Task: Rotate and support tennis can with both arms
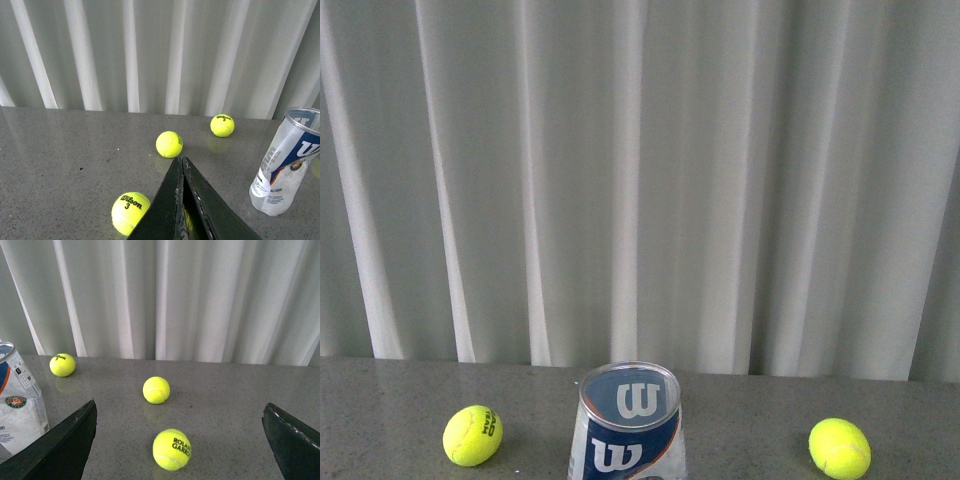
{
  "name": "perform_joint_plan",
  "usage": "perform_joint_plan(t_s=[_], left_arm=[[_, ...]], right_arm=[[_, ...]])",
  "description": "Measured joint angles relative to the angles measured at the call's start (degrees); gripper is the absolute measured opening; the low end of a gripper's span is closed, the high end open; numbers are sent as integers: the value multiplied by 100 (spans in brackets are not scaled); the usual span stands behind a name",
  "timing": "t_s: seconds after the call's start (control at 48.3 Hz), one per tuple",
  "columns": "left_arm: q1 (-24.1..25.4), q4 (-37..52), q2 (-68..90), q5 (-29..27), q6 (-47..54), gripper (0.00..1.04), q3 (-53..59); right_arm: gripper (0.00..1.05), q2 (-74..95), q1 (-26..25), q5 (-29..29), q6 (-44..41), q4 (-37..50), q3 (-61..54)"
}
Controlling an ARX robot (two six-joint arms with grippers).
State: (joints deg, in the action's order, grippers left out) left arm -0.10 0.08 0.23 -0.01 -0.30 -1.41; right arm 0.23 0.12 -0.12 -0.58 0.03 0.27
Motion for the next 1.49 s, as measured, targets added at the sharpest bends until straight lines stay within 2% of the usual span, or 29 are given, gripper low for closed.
perform_joint_plan(t_s=[0.041,0.145,0.331,0.497,1.49], left_arm=[[0,0,0,0,-7,5,0],[0,-4,-2,0,0,23,0],[0,-4,-4,0,0,69,0],[0,-4,-4,0,2,99,0],[0,-4,-4,0,7,98,0]], right_arm=[[98,-2,0,2,0,0,0],[98,0,0,2,0,0,0],[98,-2,0,2,0,0,0],[98,-2,0,2,0,0,0],[98,-2,0,2,0,0,0]])
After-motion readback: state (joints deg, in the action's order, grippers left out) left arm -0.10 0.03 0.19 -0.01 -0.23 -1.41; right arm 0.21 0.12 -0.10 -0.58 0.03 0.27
